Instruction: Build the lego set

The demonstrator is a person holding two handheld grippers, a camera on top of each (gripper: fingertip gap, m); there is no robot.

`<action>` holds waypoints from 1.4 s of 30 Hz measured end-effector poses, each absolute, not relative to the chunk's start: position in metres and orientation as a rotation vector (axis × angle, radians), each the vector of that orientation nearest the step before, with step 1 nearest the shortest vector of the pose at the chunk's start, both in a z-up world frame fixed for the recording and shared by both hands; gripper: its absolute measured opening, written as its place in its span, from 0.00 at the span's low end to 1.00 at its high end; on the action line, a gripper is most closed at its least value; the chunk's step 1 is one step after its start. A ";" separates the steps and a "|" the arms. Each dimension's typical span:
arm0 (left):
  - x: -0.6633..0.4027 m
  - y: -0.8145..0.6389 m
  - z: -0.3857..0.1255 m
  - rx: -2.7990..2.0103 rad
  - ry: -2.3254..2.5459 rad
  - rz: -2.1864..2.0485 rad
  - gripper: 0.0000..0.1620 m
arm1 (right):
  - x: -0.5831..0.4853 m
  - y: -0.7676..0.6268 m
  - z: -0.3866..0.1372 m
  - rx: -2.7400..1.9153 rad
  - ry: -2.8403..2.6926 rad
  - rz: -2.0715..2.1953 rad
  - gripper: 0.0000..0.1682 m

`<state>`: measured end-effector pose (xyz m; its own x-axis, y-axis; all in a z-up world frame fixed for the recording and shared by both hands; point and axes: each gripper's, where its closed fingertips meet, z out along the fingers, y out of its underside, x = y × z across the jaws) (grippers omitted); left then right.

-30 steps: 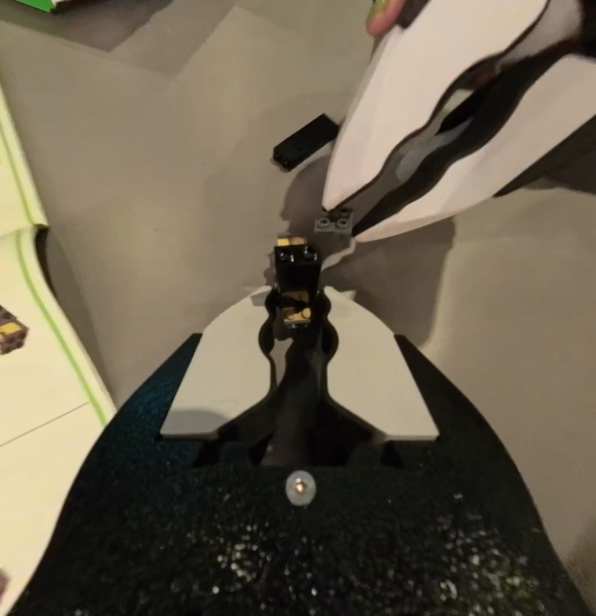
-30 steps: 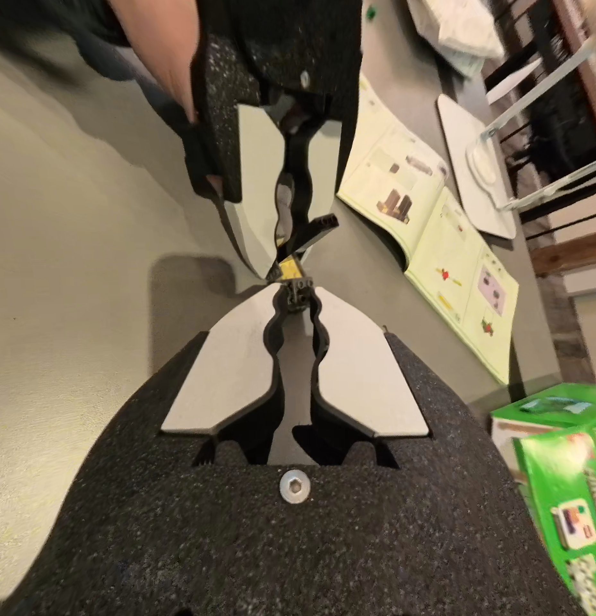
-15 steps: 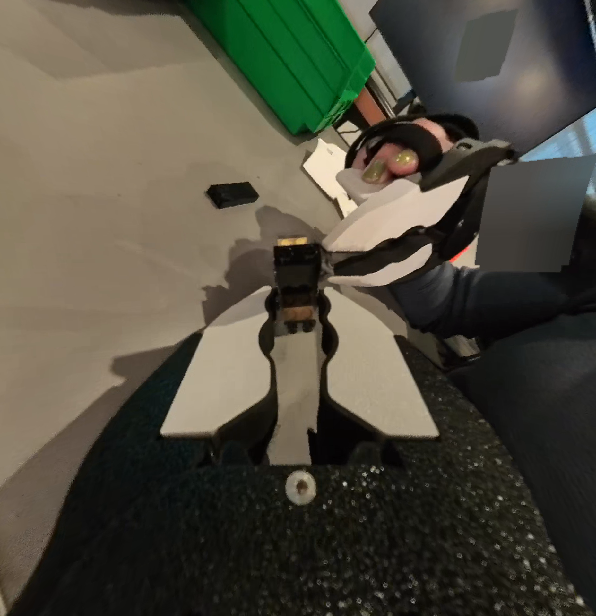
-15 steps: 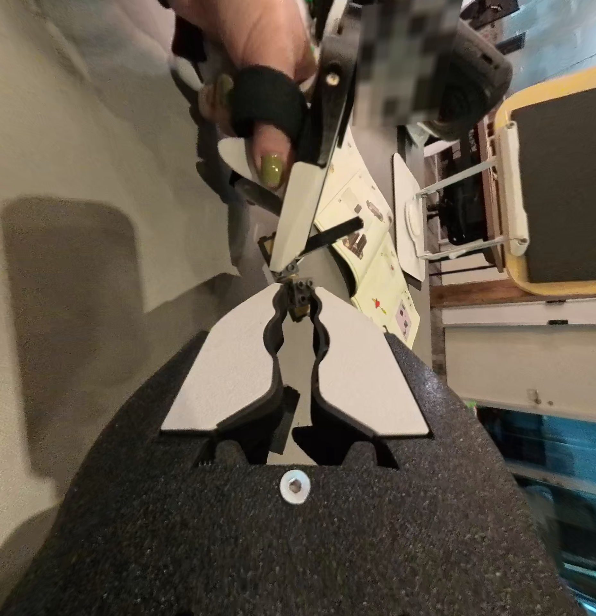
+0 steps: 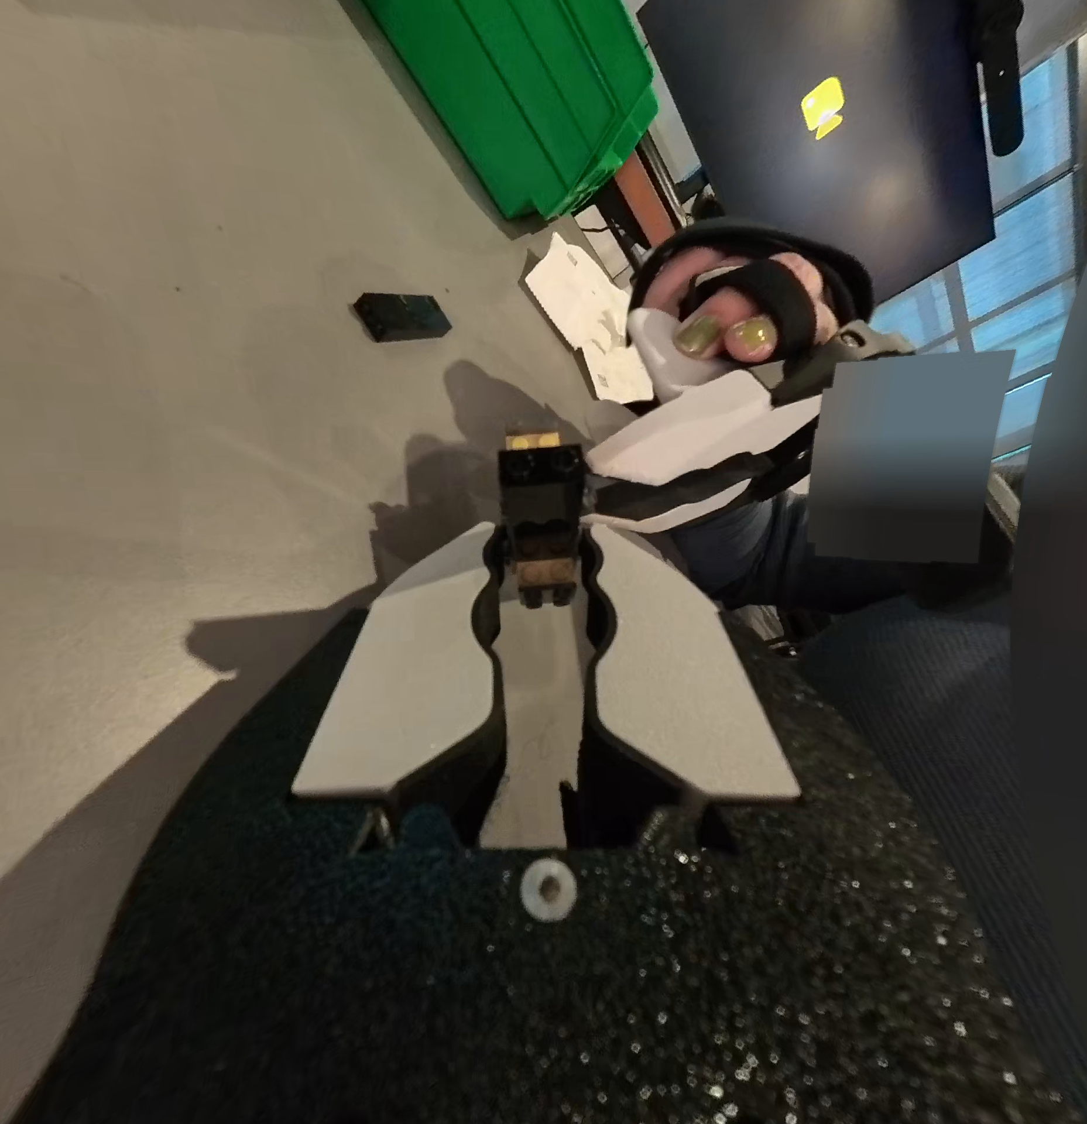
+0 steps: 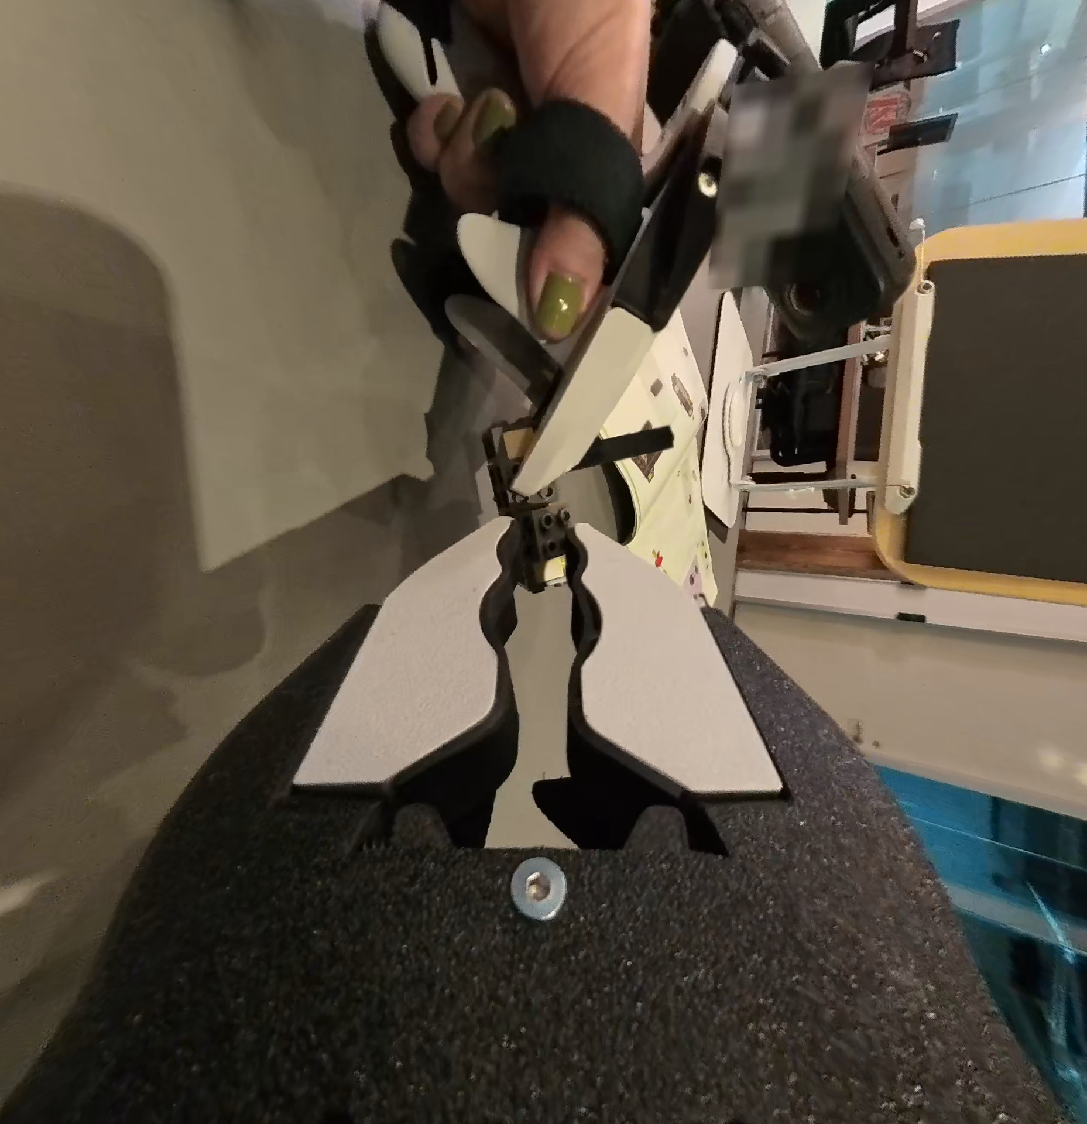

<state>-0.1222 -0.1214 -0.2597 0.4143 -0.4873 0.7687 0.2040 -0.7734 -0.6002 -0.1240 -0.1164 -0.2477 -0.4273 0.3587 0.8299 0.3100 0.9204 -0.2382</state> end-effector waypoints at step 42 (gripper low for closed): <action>-0.121 -0.121 -0.261 -2.042 0.206 -1.446 0.15 | -0.122 -0.115 -0.253 -0.498 -2.094 -0.038 0.05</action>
